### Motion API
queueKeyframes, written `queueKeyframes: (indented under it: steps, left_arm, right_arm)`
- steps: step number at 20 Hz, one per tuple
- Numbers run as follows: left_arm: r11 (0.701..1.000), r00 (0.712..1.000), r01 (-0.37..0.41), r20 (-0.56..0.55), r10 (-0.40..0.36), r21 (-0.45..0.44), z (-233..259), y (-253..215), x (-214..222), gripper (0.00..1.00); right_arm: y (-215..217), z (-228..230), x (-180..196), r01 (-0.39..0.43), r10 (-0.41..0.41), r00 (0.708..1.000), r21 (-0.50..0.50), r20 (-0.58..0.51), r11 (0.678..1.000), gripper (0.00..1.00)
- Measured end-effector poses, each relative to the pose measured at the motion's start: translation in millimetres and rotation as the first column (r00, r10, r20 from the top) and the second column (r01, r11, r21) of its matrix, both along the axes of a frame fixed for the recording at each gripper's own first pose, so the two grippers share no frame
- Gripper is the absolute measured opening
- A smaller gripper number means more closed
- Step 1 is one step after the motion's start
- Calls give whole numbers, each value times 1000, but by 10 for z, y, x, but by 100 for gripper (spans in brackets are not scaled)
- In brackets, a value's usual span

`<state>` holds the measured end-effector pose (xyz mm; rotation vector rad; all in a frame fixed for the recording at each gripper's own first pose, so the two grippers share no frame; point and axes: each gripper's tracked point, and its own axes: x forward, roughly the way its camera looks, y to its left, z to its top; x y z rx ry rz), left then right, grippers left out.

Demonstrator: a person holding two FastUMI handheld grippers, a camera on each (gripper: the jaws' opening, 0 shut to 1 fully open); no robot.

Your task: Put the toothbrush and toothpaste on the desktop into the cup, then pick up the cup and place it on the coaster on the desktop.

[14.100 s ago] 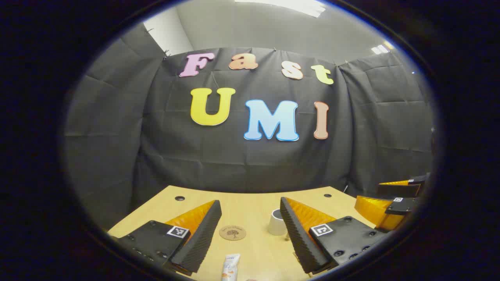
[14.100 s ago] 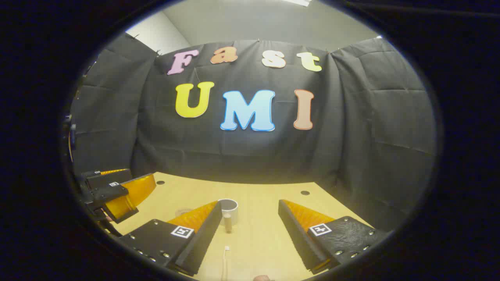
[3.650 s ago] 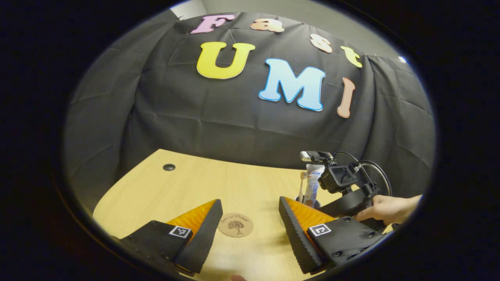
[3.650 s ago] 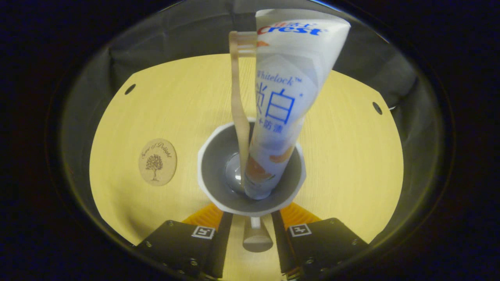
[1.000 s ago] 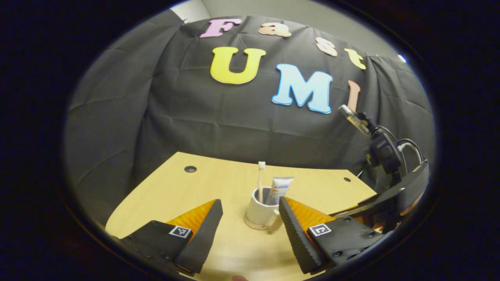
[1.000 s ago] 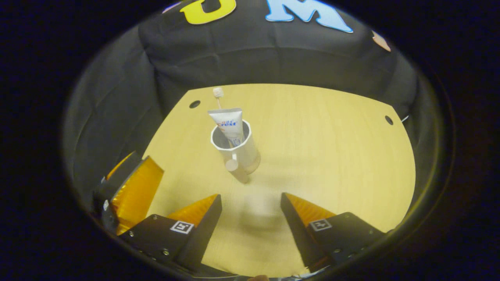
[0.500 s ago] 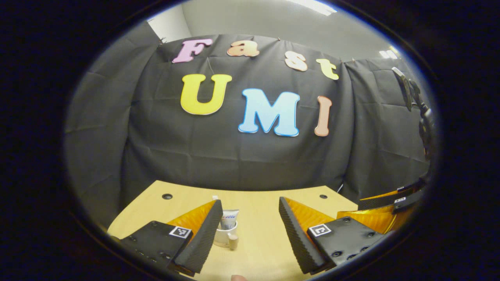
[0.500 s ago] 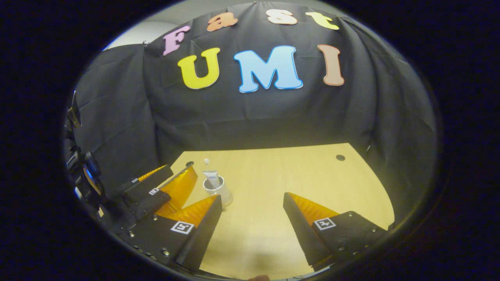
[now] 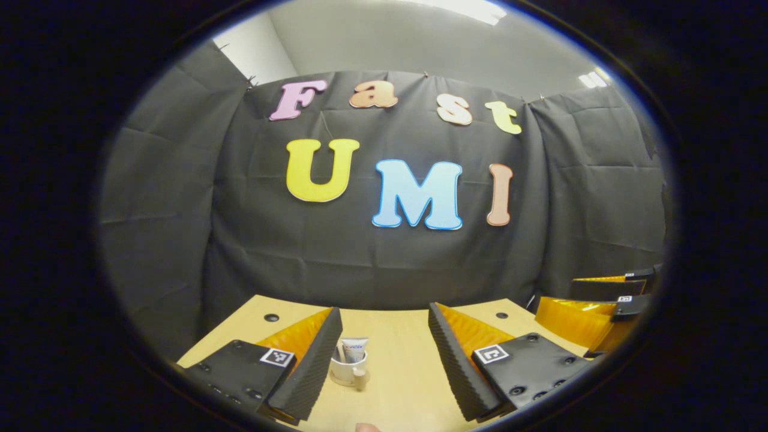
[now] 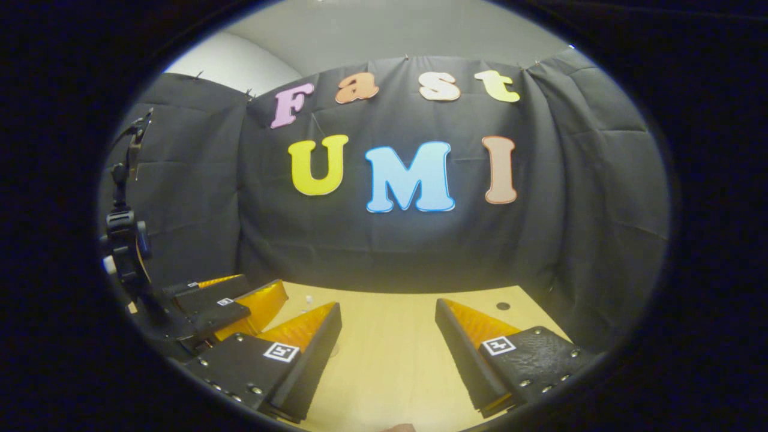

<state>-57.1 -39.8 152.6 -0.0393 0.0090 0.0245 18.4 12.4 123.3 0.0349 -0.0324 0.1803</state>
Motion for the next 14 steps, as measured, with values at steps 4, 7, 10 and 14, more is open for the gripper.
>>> queueKeyframes:
  steps: [4, 7, 10, 14]
  left_arm:
    - [999, 1000, -30, -5, 30, -14, 12, 49, 22, 93]
    - [1000, 1000, -30, 4, 30, -7, 40, 43, 13, 93]
    - [1000, 1000, -21, 11, 21, -10, 77, 32, 20, 93]
    - [1000, 1000, -1, 19, 1, -8, 130, -30, 40, 93]
  right_arm:
    - [-55, 5, 53, 3, -3, 1000, -5, 14, 1000, 95]
    - [-109, -4, 117, 11, -11, 1000, 1, 5, 1000, 95]
    - [-150, 4, 161, 19, -18, 1000, -7, 5, 1000, 95]
    - [-164, 52, 183, 23, -23, 999, -19, 25, 1000, 95]
